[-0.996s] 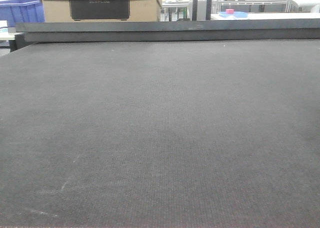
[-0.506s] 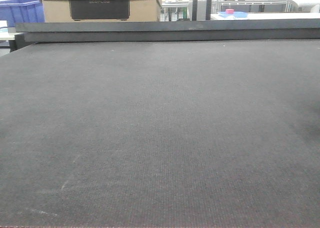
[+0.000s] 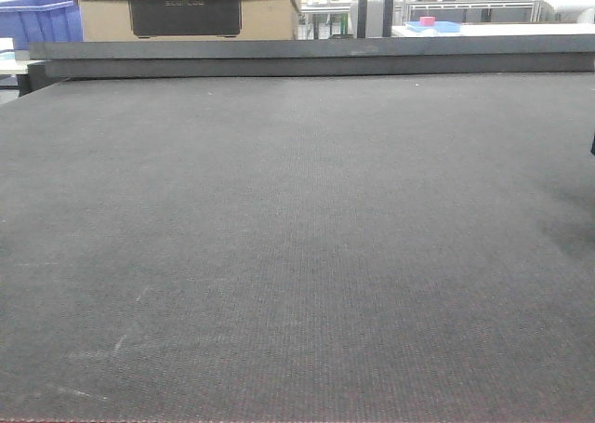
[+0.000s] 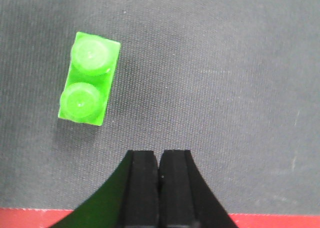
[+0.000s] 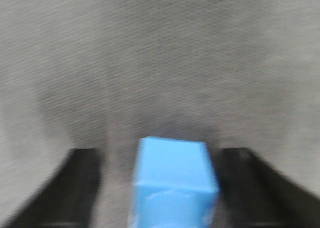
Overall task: Grab block from conveyor and place in blue bin
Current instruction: 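Grasp the green brick with left gripper, light-blue brick with right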
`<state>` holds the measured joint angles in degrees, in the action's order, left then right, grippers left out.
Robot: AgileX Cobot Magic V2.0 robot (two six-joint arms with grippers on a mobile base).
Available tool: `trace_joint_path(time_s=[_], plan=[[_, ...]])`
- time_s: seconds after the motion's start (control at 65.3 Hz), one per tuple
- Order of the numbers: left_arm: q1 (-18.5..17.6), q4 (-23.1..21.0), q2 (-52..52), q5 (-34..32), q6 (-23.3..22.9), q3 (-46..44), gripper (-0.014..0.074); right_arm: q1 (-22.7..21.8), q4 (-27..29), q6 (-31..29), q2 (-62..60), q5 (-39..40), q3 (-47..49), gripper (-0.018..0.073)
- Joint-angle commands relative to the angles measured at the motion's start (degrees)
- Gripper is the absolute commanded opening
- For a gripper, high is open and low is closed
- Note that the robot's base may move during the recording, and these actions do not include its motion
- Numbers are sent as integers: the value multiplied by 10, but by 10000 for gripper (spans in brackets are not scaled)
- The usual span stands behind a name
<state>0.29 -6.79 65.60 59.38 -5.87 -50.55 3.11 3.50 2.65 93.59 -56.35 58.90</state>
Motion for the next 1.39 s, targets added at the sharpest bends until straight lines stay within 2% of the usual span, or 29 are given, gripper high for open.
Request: trace_joint_path(time_s=[0.0, 0.077, 0.184, 0.199, 0.322, 0.49, 0.628, 0.72, 0.766, 0.858, 0.95, 1.256, 1.379], plan=[[-1, -5, 0, -5, -18, -5, -111, -1, -12, 5, 1, -7, 3, 171], [-1, -4, 0, -5, -18, -5, -111, -1, -12, 5, 1, -12, 3, 69], [1, 9, 4, 3, -19, -18, -111, -1, -12, 5, -6, -21, 3, -159], [1, 12, 5, 6, -19, -21, -111, -1, -12, 5, -8, -21, 4, -167], [1, 43, 31, 34, -11, -64, -111, -1, -6, 5, -36, -20, 5, -159], [1, 42, 96, 43, 101, -110, -111, -1, 2, 5, -91, -25, 5, -158], [1, 55, 145, 44, 102, -120, -89, -1, 2, 5, -125, -25, 5, -162], [1, 68, 167, 41, 102, -120, 35, -1, 2, 5, -137, -25, 5, -162], [1, 68, 174, 39, 102, -120, 157, -1, 2, 5, -138, -25, 5, -162], [1, 78, 176, 38, 102, -119, 325, -1, 2, 5, -138, -24, 4, -162], [1, 95, 176, 27, 102, -110, 410, -1, 2, 5, -138, -24, 3, -162], [1, 111, 176, -130, 101, -14, 406, -1, 2, 5, -138, -24, 3, -162], [1, 111, 187, -148, 98, -9, 337, -1, 2, 5, -138, -25, 3, -162]])
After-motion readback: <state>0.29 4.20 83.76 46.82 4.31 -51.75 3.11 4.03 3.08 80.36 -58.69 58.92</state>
